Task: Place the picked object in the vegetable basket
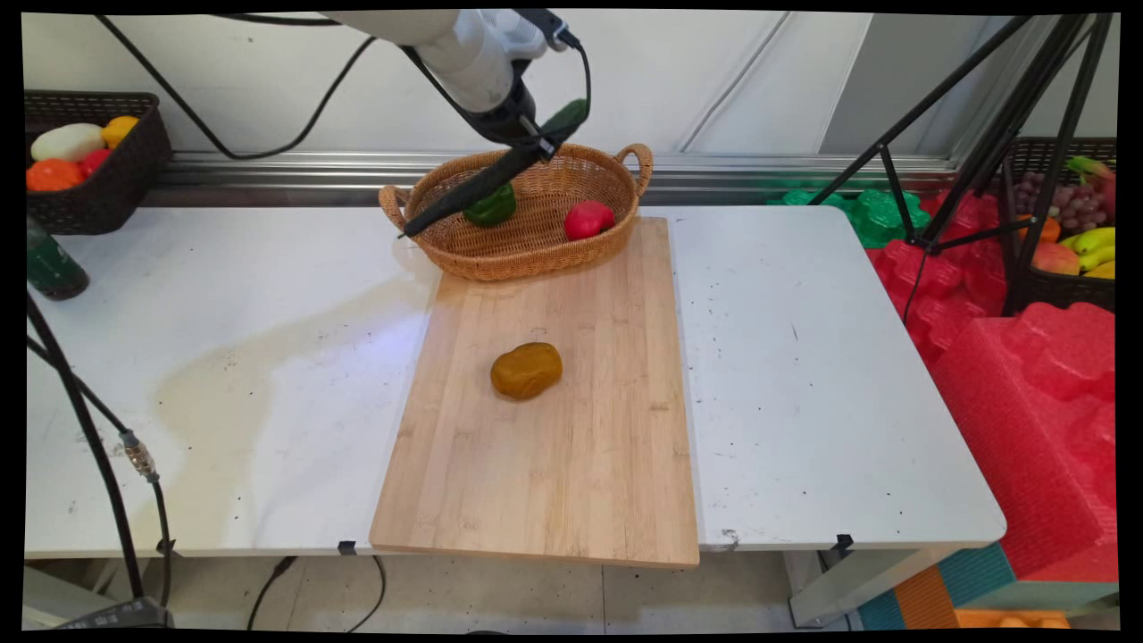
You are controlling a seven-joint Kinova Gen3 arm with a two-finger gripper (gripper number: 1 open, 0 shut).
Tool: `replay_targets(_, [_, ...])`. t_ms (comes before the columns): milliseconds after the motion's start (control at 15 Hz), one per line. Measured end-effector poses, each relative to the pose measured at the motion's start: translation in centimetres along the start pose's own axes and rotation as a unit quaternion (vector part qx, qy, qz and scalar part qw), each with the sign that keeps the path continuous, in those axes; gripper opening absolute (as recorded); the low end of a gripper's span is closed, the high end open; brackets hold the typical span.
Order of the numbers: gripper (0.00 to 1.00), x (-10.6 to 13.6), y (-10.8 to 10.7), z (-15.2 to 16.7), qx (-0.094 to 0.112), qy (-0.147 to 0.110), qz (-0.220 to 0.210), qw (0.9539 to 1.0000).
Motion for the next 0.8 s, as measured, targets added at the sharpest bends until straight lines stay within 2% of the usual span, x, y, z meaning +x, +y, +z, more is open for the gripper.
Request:
replay_targets(400, [0.0, -0.5, 1.5, 2.0, -0.015, -0.026, 0.022, 0.9993])
replay_targets(467, [1.0, -0.5, 1.6, 2.2, -0.016, -0.028, 0.025, 0.9992])
replay_targets(800, [1.0, -0.4, 1.9, 2.5, -0.019, -0.029, 0.037, 0.9987])
